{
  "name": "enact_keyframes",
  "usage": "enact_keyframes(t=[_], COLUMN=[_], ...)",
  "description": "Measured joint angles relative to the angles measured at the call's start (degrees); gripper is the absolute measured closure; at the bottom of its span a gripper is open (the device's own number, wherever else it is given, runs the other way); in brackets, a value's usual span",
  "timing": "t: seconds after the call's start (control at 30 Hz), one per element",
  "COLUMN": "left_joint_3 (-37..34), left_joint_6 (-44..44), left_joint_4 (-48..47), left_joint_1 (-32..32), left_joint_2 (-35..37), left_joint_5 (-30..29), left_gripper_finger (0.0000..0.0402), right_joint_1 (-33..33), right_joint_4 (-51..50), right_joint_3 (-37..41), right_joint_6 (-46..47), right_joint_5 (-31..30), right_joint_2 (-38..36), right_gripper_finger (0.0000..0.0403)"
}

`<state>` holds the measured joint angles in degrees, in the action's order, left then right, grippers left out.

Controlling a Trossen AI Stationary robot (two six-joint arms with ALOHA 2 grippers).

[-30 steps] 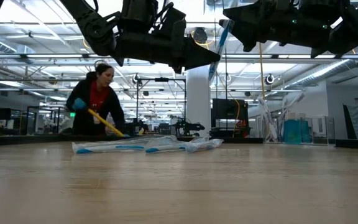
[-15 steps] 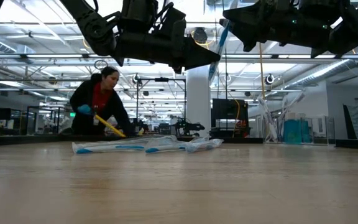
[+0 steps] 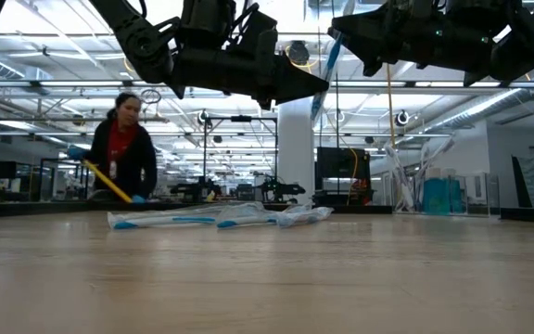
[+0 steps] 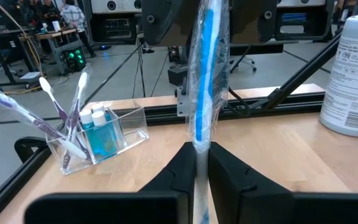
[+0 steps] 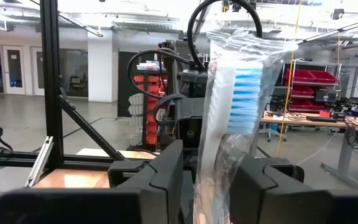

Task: Pick & Place toothbrushing station
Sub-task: Put the blue toothbrush into the right of the transparent organizer

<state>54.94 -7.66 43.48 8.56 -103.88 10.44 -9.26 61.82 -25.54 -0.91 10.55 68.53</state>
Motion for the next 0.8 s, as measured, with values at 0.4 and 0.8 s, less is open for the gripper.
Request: enact_keyframes(t=[0.4, 0.8], left_joint_3=[0.00, 0.00], left_joint_6=[-0.09, -0.07], left_joint_4=[-0.30, -0.39], left_joint_1=[0.00, 0.00], left_joint_2=[0.00, 0.00], left_joint_5=[0.00, 0.02], left_gripper_finger=[0.0368, 0.0368], right_joint_1=[-0.02, -0.02], right_joint_4=[-0.04, -0.05], right_joint_3=[0.02, 0.04], right_joint_6=[-0.02, -0.46], right_joint_5=[0.00, -0.01], right_joint_2=[0.00, 0.00], right_gripper_finger=[0.0346, 0.0371])
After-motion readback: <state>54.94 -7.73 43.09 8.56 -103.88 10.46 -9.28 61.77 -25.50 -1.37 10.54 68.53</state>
